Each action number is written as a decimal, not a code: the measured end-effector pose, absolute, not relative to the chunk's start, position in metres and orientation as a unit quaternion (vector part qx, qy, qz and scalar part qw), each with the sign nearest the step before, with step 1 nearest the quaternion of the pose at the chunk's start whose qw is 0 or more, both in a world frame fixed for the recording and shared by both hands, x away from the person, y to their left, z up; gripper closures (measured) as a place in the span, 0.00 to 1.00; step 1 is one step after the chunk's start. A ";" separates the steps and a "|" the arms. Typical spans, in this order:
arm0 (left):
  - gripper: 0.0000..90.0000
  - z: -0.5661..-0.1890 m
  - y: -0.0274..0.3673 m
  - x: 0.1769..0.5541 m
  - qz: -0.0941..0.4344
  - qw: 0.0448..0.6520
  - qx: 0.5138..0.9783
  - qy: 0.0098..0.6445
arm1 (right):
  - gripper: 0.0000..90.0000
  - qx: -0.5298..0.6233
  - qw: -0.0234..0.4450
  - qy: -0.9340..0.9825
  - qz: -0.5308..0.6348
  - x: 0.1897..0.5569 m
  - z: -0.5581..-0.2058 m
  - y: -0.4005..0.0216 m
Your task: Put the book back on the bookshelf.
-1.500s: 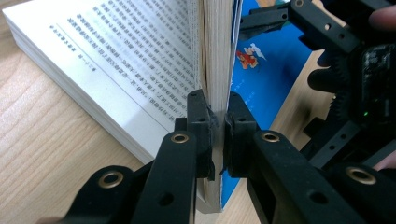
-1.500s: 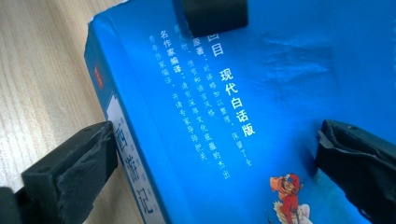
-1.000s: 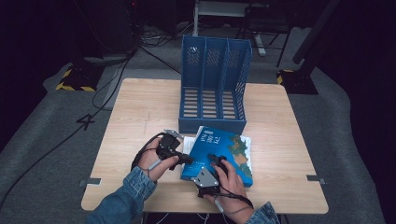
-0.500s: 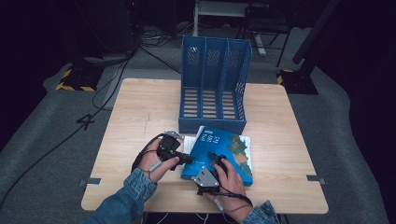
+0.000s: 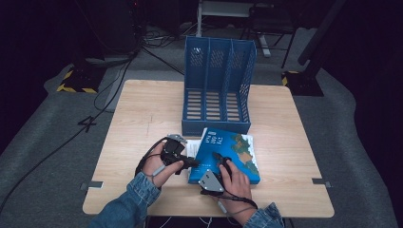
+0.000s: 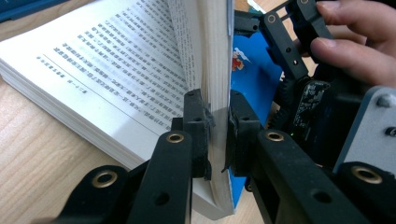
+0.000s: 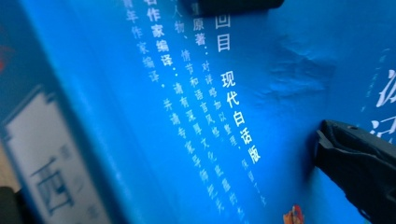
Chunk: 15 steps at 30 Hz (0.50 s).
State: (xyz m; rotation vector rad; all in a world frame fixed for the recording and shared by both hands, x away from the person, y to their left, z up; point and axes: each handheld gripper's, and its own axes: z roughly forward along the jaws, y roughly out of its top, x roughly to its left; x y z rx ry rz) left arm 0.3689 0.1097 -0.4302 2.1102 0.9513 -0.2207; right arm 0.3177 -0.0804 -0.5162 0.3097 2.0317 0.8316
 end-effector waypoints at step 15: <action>0.82 -0.437 0.110 0.373 -0.035 0.415 0.828 0.376 | 0.01 0.130 0.398 0.845 0.334 0.340 -0.510 -0.081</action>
